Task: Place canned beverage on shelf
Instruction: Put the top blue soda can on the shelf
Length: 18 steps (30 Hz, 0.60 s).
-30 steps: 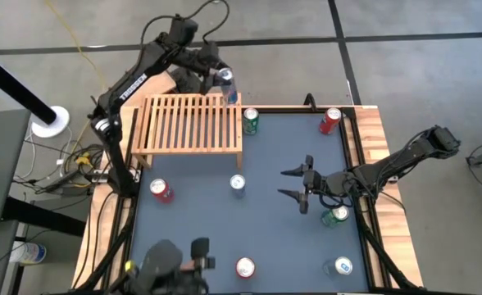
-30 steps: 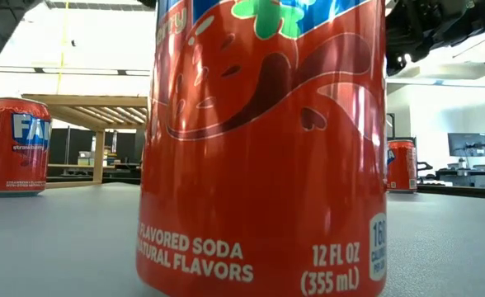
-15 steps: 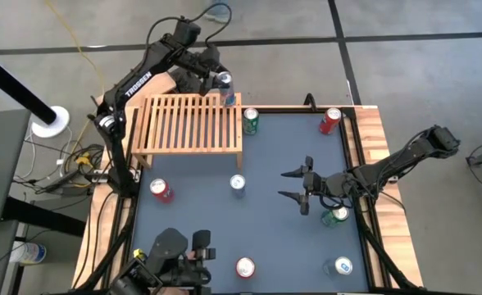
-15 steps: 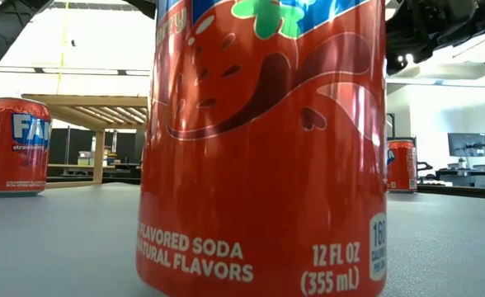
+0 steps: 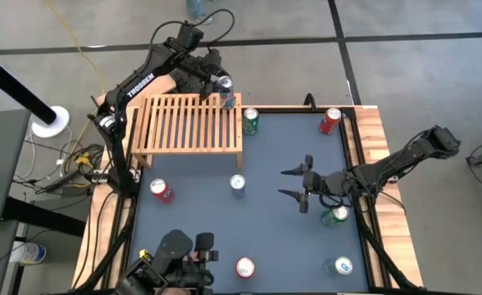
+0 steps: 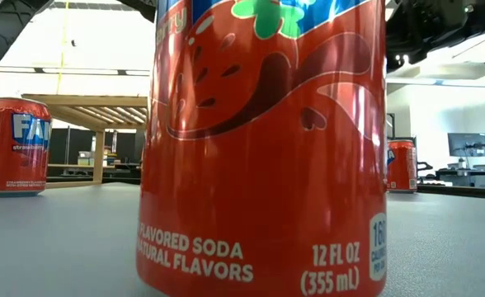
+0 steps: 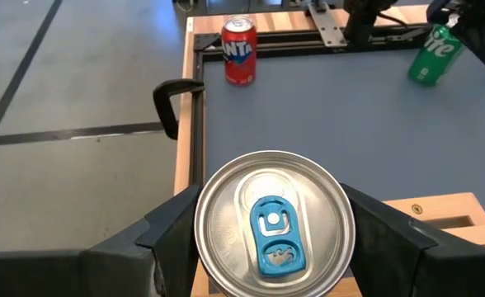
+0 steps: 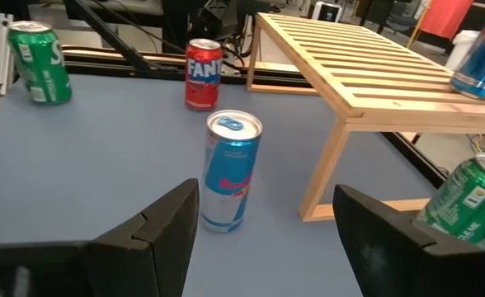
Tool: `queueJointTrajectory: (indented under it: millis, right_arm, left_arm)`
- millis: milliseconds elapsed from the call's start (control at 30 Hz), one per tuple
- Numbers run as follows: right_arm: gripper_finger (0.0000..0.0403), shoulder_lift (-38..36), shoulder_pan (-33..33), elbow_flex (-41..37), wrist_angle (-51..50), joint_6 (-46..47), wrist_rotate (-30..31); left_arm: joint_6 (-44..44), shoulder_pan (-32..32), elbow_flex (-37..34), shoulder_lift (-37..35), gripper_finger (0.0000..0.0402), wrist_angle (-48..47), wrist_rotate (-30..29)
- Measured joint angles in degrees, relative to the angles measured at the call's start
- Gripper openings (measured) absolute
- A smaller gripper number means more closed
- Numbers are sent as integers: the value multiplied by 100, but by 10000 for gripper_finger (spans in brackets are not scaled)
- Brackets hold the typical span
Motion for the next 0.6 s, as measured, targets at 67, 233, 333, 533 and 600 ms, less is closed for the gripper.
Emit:
queueJointTrajectory:
  millis: [67,233,333,533,600]
  right_arm:
    - [276,0,-35,0,-2,0,0]
    - [276,0,-64,0,-7,-16,-2]
    - [276,-2,-64,0,-11,-9,-1]
    - [276,0,-64,0,-15,0,-2]
    - [276,-2,-64,0,-15,2,0]
  left_arm:
    - [-2,-21,0,0,234,-1,-17]
    - [-4,-40,0,-7,251,2,-178]
    - [20,-40,-2,-9,268,-6,-236]
    - [11,-40,-7,-8,290,-7,-236]
    - [45,-40,-7,-8,291,-5,-236]
